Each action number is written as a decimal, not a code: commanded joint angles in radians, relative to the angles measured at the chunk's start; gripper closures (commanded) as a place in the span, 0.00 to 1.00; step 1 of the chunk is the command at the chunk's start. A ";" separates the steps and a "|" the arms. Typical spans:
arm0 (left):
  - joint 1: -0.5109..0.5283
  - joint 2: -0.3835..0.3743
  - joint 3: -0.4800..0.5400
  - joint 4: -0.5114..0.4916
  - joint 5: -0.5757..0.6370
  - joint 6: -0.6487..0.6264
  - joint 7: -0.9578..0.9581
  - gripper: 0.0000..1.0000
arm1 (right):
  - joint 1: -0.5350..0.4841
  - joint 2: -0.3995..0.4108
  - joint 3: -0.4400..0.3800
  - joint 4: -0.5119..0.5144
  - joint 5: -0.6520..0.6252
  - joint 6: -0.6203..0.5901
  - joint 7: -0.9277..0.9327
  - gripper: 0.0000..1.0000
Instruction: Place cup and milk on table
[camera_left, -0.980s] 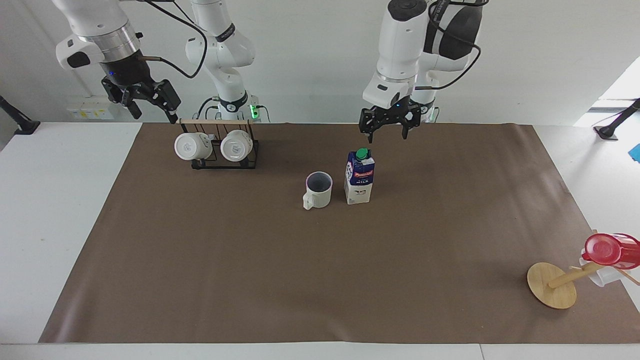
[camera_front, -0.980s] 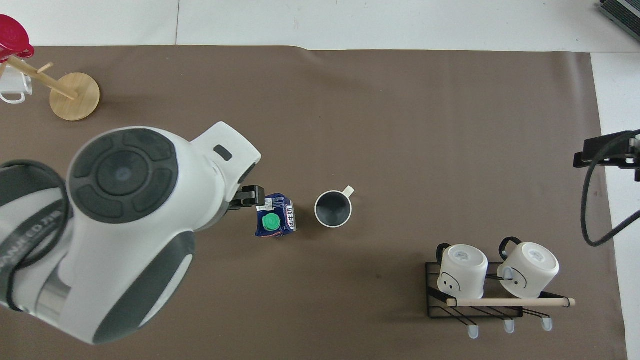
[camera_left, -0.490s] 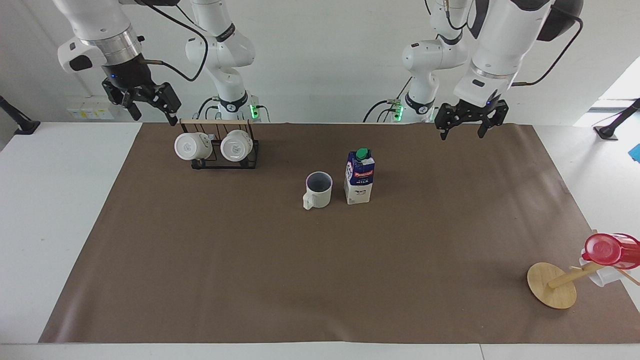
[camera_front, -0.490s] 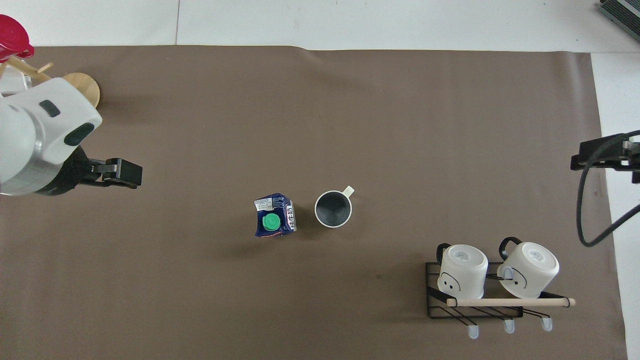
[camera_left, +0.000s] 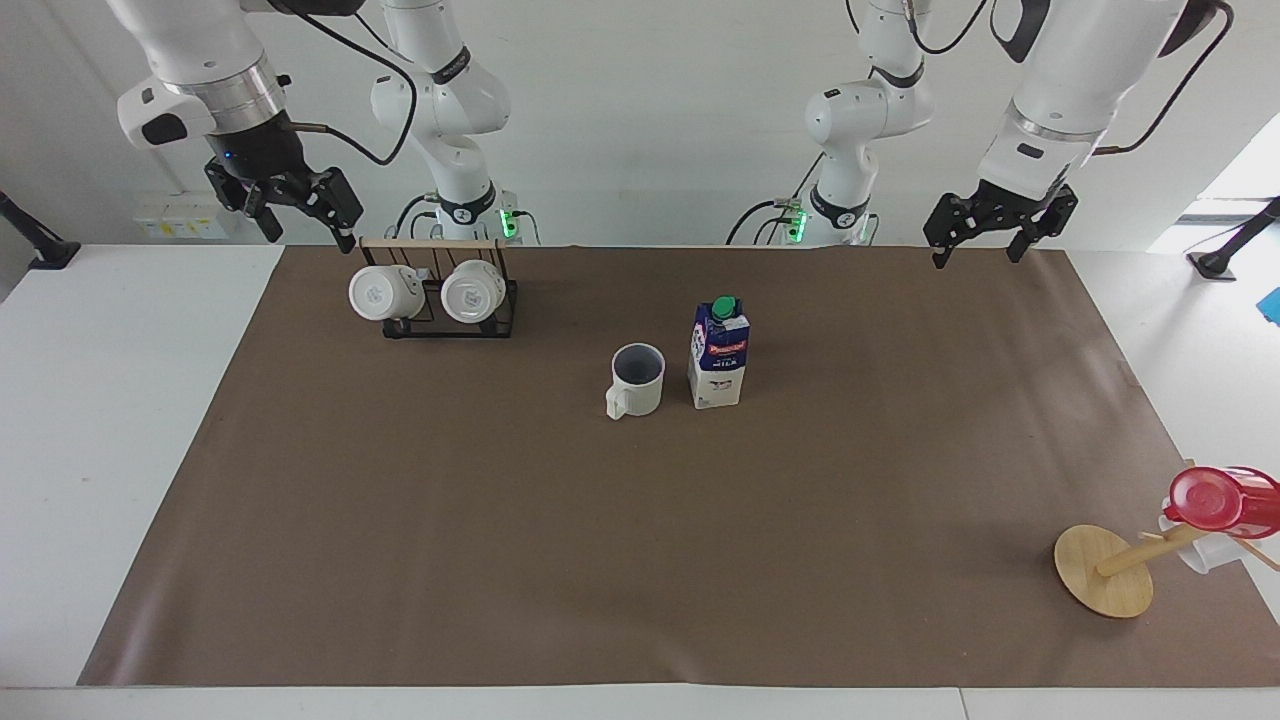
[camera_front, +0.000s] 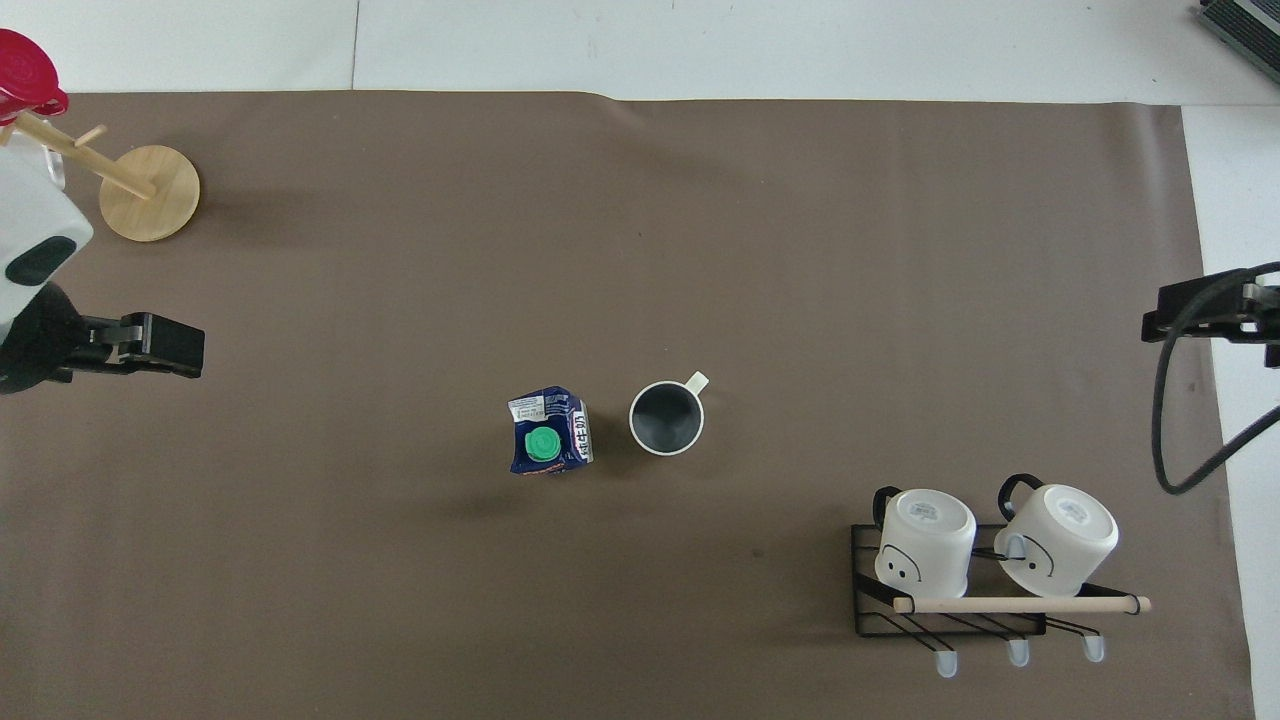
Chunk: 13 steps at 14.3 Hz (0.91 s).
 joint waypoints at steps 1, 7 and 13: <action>0.018 -0.007 0.018 0.013 -0.016 -0.032 0.020 0.00 | -0.001 -0.020 0.007 -0.026 -0.023 0.020 -0.010 0.00; 0.019 -0.019 0.046 0.011 -0.018 -0.042 0.069 0.00 | -0.001 -0.020 0.009 -0.026 -0.016 0.016 -0.013 0.00; 0.001 -0.025 0.029 0.005 -0.019 -0.035 0.067 0.00 | -0.002 -0.035 0.001 -0.017 -0.003 0.012 -0.010 0.00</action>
